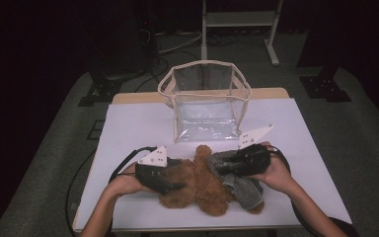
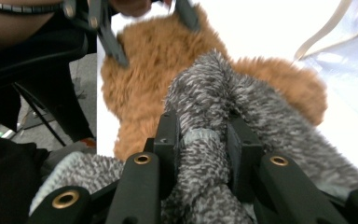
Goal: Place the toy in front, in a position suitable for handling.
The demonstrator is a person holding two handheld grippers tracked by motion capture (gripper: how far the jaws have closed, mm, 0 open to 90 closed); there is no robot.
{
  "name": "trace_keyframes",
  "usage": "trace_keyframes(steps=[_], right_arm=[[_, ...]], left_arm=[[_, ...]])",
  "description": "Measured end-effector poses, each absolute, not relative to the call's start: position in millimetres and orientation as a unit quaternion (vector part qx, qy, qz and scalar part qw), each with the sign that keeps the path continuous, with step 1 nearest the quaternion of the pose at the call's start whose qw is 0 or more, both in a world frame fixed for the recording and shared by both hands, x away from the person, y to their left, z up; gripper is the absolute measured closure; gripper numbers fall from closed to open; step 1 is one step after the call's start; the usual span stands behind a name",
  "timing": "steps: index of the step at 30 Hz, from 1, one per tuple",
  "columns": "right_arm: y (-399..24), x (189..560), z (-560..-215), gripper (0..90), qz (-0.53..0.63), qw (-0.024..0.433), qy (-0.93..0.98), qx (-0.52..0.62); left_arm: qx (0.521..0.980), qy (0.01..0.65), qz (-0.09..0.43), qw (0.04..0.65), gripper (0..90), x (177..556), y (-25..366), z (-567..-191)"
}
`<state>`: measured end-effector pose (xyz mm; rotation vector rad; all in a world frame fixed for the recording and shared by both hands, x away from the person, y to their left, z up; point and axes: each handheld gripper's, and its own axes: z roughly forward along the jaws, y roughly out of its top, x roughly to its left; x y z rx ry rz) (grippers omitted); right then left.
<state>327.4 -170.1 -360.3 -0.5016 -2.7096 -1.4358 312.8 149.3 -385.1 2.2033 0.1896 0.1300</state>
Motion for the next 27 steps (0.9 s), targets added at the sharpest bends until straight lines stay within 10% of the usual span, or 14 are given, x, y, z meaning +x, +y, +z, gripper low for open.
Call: trace_keyframes(steps=[27], right_arm=[[-217,348,-381,68.5,-0.464,0.012,-0.852,-0.24]], left_arm=[[0.886,0.052,0.068,0.456,32.0,310,152,-389]])
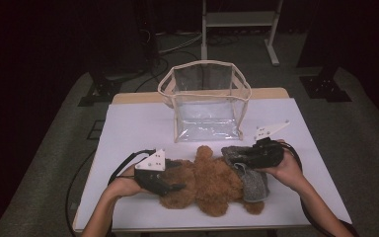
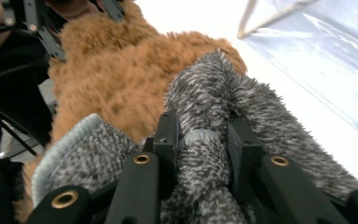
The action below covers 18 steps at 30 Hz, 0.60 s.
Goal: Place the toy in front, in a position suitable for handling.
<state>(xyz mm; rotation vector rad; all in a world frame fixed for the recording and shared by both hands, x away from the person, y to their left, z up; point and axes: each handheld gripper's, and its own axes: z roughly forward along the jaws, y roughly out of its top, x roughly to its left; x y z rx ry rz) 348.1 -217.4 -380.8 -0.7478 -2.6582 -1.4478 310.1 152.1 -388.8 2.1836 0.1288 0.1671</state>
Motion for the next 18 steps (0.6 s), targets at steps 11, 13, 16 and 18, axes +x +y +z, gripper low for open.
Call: trace_keyframes(steps=[11,13,16,18], right_arm=[[-203,329,-353,68.4,-0.484,0.004,-0.853,-0.195],[-187,325,-349,68.3,-0.484,0.004,-0.858,-0.175],[-164,323,-351,67.9,-0.47,-0.004,-0.869,-0.153],[-156,325,-361,68.1,-0.454,-0.014,-0.877,-0.153]], left_arm=[[0.883,0.074,0.071,0.457,31.9,323,137,-385],[0.884,0.074,0.071,0.457,32.0,326,134,-384],[0.885,0.069,0.069,0.455,31.8,329,131,-382],[0.883,0.071,0.068,0.458,30.5,328,134,-380]])
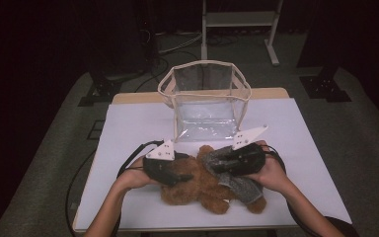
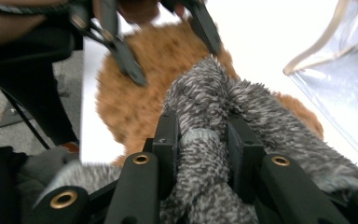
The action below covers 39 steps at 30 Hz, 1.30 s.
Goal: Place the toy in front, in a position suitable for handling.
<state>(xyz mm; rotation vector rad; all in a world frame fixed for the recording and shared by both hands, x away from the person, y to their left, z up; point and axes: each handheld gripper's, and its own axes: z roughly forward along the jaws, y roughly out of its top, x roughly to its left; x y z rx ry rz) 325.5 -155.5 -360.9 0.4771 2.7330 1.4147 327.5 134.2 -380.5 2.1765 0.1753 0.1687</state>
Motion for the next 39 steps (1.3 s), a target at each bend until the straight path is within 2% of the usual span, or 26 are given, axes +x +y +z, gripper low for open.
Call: trace_keyframes(steps=[5,8,13,19,25,31,36,39], right_arm=[[-169,336,-371,68.7,0.46,0.016,0.871,0.175],[-177,339,-372,68.7,0.457,0.017,0.87,0.183],[-183,342,-372,68.7,0.456,0.017,0.869,0.191],[-184,339,-361,69.0,0.445,0.036,0.874,0.19],[-178,334,-345,69.0,0.446,0.047,0.875,0.181],[-163,333,-347,68.9,0.446,0.042,0.878,0.168],[-174,335,-357,68.7,0.452,0.037,0.873,0.18],[-188,338,-364,68.7,0.461,0.024,0.865,0.196]], left_arm=[[0.867,0.075,0.082,0.485,28.0,321,156,-370],[0.869,0.081,0.095,0.48,24.4,317,169,-368],[0.873,0.092,0.075,0.473,23.2,317,177,-386],[0.863,0.09,0.064,0.493,31.5,322,159,-398],[0.865,0.074,0.063,0.492,32.1,330,120,-397],[0.87,0.055,0.07,0.485,31.9,330,85,-398],[0.869,0.053,0.083,0.486,28.5,331,96,-396],[0.866,0.064,0.076,0.491,30.9,330,106,-396]])
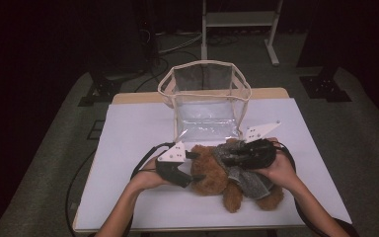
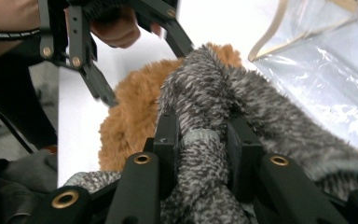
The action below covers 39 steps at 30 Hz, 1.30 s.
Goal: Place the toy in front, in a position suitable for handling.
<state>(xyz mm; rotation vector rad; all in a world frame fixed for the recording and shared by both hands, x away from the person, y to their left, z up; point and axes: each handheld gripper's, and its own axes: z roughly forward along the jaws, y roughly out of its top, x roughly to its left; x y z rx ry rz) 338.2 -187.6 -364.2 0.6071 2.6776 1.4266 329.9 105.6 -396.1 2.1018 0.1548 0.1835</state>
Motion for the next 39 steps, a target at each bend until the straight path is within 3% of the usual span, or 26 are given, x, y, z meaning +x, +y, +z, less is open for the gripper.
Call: trace_keyframes(steps=[6,14,22,28,39], right_arm=[[-181,338,-358,68.6,0.464,0.016,0.864,0.194],[-133,363,-345,68.7,0.43,-0.011,0.887,0.166],[-106,395,-358,68.7,0.413,-0.047,0.89,0.187],[-128,379,-349,69.0,0.423,-0.024,0.887,0.184],[-169,318,-350,68.7,0.441,0.013,0.88,0.177]], left_arm=[[0.868,0.066,0.071,0.488,40.2,329,108,-404],[0.87,0.048,0.082,0.484,40.7,321,97,-402],[0.875,0.035,0.079,0.477,38.8,319,98,-404],[0.871,0.048,0.09,0.48,37.0,324,99,-403],[0.856,0.101,0.11,0.495,35.7,334,101,-402]])
